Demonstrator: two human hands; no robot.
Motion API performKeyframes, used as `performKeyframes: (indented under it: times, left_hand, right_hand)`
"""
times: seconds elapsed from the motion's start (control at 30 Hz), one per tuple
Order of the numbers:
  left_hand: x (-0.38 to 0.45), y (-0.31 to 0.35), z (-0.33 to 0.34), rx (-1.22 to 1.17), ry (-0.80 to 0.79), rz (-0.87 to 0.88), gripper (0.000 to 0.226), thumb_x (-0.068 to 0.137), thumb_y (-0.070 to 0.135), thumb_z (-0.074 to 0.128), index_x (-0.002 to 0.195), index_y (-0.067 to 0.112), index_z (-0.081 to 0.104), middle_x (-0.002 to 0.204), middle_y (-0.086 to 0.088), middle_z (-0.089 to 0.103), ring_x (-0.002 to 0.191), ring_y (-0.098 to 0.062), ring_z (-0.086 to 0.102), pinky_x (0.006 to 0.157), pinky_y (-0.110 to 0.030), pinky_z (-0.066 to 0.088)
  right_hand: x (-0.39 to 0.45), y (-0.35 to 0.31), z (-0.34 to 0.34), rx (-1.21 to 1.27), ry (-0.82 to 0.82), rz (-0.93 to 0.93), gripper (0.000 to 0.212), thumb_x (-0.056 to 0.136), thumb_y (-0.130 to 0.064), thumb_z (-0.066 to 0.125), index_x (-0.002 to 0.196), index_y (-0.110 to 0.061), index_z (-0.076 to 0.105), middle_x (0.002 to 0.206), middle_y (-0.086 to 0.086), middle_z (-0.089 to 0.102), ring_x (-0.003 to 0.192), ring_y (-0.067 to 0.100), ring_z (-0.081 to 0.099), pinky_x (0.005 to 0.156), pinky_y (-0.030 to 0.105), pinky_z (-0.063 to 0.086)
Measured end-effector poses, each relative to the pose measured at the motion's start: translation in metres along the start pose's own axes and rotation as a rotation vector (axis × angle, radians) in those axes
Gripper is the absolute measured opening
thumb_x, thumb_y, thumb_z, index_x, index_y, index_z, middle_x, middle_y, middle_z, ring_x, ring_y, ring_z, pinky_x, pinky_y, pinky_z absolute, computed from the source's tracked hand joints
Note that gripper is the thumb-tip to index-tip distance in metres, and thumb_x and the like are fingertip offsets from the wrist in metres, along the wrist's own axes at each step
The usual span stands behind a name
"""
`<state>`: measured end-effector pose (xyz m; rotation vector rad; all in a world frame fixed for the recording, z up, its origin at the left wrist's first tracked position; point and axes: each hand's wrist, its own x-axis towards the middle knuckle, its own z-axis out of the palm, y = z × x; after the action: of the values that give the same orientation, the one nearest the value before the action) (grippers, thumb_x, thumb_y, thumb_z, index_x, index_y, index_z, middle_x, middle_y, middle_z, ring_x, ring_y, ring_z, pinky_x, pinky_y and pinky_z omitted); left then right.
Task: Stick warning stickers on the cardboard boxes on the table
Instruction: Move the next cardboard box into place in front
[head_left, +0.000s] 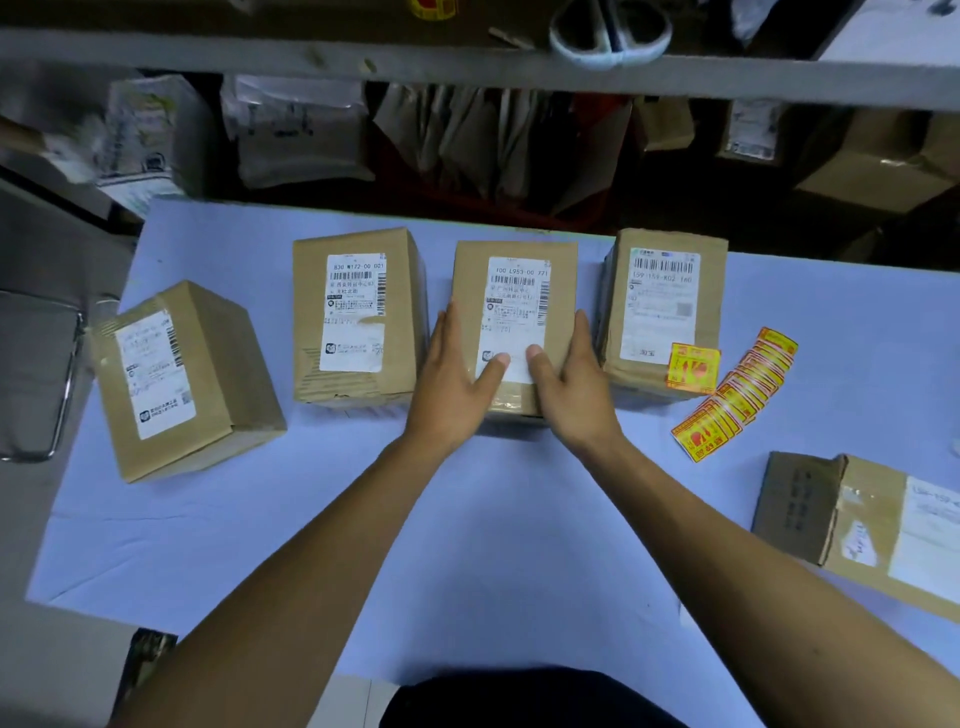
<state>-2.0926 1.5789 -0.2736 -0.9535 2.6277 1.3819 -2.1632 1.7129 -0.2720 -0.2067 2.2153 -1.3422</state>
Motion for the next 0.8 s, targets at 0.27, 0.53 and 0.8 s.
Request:
performKeyframes:
  times: [0.27,0.53,0.8]
  left_hand:
    - [0.05,0.006,-0.003,-0.473,-0.061,-0.461,0.07,0.081,0.05,0.073,0.14,0.019,0.05,0.135,-0.001,0.064,0.112,-0.015,0.067,0.097,-0.039,0.054]
    - [0.029,0.01,-0.004,-0.624,-0.056,-0.437,0.046,0.082,0.043,0.076,0.121,0.023,0.061,0.11,0.004,0.075,0.096,-0.014,0.073,0.091,-0.041,0.058]
    - [-0.067,0.006,0.012,-0.642,-0.011,-0.383,0.045,0.08,0.044,0.074,0.119,0.025,0.062,0.111,0.008,0.074,0.098,-0.011,0.072,0.092,-0.041,0.057]
  right_hand:
    - [0.021,0.005,0.003,0.343,-0.02,0.256,0.088,0.09,-0.046,0.066,0.158,-0.031,0.013,0.149,-0.008,0.049,0.129,0.009,0.05,0.111,0.03,0.037]
    - [0.008,0.005,-0.003,0.327,-0.076,0.186,0.074,0.092,-0.043,0.063,0.154,-0.028,0.026,0.141,-0.008,0.058,0.127,0.012,0.056,0.112,0.039,0.041]
    - [-0.079,0.028,-0.019,0.299,-0.105,0.102,0.058,0.088,-0.047,0.063,0.141,-0.045,0.04,0.124,-0.023,0.066,0.114,0.0,0.062,0.103,0.033,0.047]
